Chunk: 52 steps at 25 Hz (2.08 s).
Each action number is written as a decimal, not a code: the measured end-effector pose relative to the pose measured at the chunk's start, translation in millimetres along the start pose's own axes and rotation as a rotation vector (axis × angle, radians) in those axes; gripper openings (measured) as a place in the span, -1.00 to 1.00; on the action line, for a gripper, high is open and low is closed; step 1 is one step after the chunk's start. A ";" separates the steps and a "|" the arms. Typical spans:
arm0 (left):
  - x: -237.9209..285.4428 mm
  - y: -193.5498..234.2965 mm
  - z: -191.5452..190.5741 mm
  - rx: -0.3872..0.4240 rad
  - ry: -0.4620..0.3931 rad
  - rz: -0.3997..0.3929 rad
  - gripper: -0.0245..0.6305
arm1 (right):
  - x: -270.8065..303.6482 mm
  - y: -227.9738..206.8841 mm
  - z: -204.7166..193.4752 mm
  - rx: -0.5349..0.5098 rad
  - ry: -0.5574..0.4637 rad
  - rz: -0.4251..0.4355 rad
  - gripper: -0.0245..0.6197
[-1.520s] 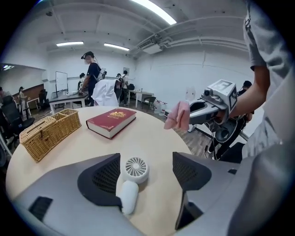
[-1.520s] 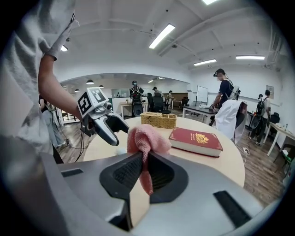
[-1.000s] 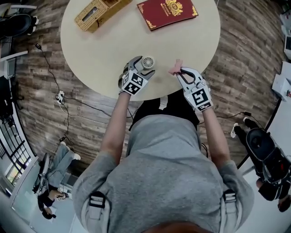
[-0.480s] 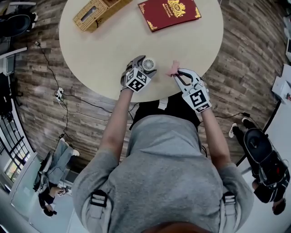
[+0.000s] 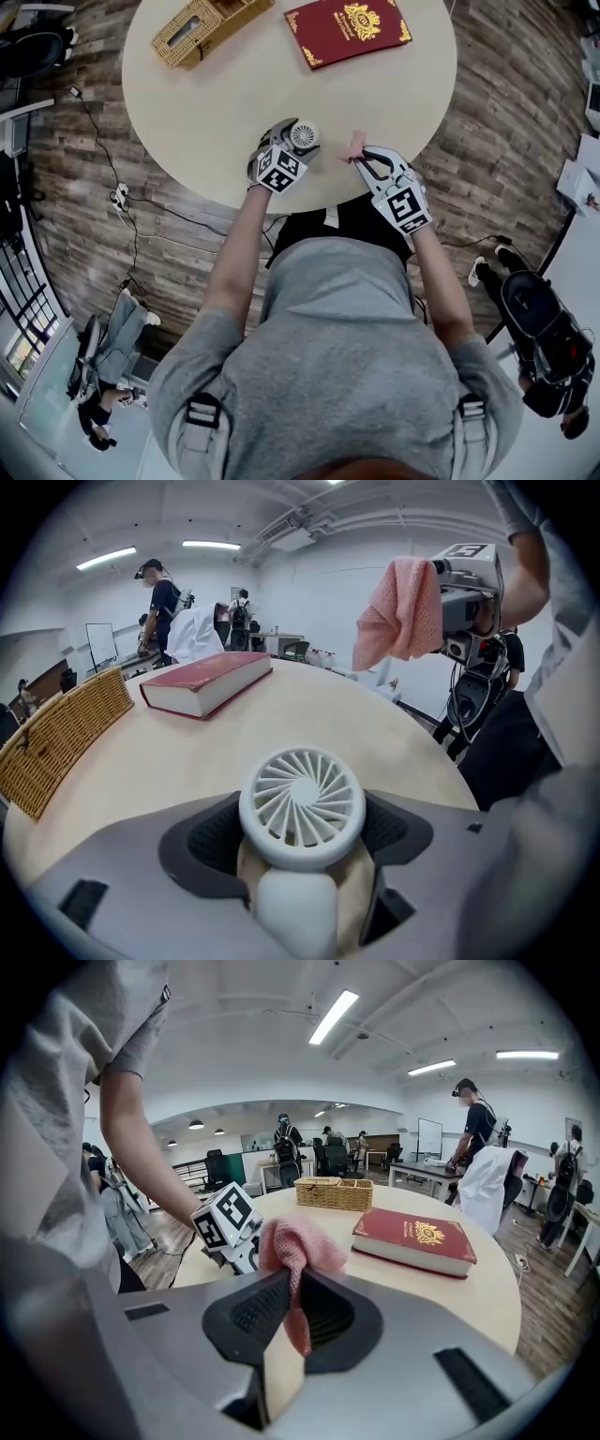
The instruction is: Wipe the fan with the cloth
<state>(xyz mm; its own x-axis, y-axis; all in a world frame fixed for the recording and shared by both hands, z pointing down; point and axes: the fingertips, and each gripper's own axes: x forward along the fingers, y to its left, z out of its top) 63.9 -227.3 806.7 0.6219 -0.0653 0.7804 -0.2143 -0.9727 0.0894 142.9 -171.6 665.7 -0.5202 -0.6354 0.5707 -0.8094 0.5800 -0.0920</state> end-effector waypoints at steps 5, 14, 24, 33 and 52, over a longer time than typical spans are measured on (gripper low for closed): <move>-5.2 -2.1 0.0 -0.056 -0.005 -0.001 0.24 | -4.5 4.3 9.9 -0.017 -0.017 -0.011 -0.80; -40.1 -13.9 -14.1 -0.100 -0.017 0.025 0.24 | -8.9 24.7 21.5 -0.042 -0.032 -0.020 -0.80; -108.8 -31.3 -20.6 -0.082 -0.074 0.086 0.24 | -2.8 80.6 43.8 -0.087 -0.082 -0.006 -0.80; -158.6 -48.4 -29.3 -0.037 -0.116 0.123 0.24 | -12.1 129.9 48.1 -0.096 -0.119 -0.045 -0.80; -260.6 -95.8 35.0 0.209 -0.195 0.168 0.25 | -35.5 193.0 103.5 -0.177 -0.235 -0.108 -0.80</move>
<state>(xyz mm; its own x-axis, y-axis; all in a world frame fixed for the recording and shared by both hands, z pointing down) -51.3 -124.9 573.1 0.7277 -0.2502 0.6387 -0.1792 -0.9681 -0.1751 -23.1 -89.9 543.3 -0.4996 -0.7865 0.3631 -0.8141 0.5695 0.1136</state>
